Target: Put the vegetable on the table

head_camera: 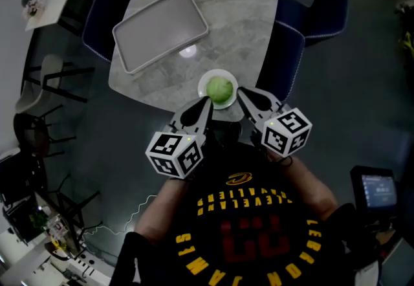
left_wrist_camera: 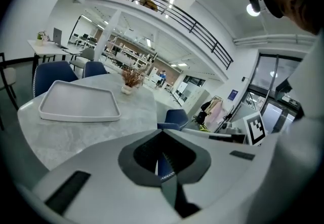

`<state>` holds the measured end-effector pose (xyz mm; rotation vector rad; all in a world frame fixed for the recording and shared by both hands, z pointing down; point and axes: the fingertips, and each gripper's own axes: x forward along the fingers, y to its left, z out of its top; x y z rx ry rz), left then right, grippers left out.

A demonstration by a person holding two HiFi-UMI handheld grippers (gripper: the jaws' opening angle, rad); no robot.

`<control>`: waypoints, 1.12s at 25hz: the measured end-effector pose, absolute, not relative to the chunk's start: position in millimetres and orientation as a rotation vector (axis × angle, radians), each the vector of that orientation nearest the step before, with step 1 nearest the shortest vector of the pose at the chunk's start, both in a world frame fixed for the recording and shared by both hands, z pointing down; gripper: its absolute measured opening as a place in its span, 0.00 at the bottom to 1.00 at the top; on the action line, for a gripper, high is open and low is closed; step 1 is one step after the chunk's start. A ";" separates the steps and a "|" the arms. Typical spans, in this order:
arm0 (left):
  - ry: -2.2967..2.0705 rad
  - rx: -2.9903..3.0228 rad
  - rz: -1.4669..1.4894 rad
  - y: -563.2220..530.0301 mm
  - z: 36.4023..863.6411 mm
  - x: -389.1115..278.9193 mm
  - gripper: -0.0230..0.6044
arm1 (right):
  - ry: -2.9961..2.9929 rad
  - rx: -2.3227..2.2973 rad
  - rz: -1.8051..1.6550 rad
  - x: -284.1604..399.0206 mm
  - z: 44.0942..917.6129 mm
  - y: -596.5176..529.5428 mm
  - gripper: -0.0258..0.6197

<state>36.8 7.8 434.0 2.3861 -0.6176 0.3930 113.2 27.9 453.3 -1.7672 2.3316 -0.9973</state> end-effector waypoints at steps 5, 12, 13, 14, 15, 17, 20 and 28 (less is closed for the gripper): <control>-0.566 2.480 0.237 13.2 372.6 51.9 0.04 | 2.427 -1.763 -0.730 112.2 390.8 27.8 0.05; -0.610 2.662 0.160 19.6 306.0 63.5 0.04 | 2.490 -1.755 -0.414 105.6 334.0 36.6 0.05; -0.624 2.686 0.157 21.2 302.7 63.3 0.04 | 2.486 -1.752 -0.399 104.8 331.2 37.9 0.05; -0.636 2.710 0.156 22.9 300.8 63.5 0.04 | 2.486 -1.748 -0.389 104.1 329.4 38.8 0.05; -0.643 2.729 0.156 24.6 299.9 63.8 0.04 | 2.488 -1.744 -0.380 102.9 328.1 39.4 0.05; -0.647 2.742 0.159 26.8 301.2 63.4 0.04 | 2.498 -1.729 -0.358 98.9 325.0 39.4 0.05; -0.658 2.730 0.175 27.3 307.7 59.4 0.04 | 2.508 -1.699 -0.311 91.5 320.0 38.2 0.05; -0.628 2.734 0.150 29.8 306.3 71.7 0.04 | 2.562 -1.716 -0.293 95.3 320.6 37.9 0.05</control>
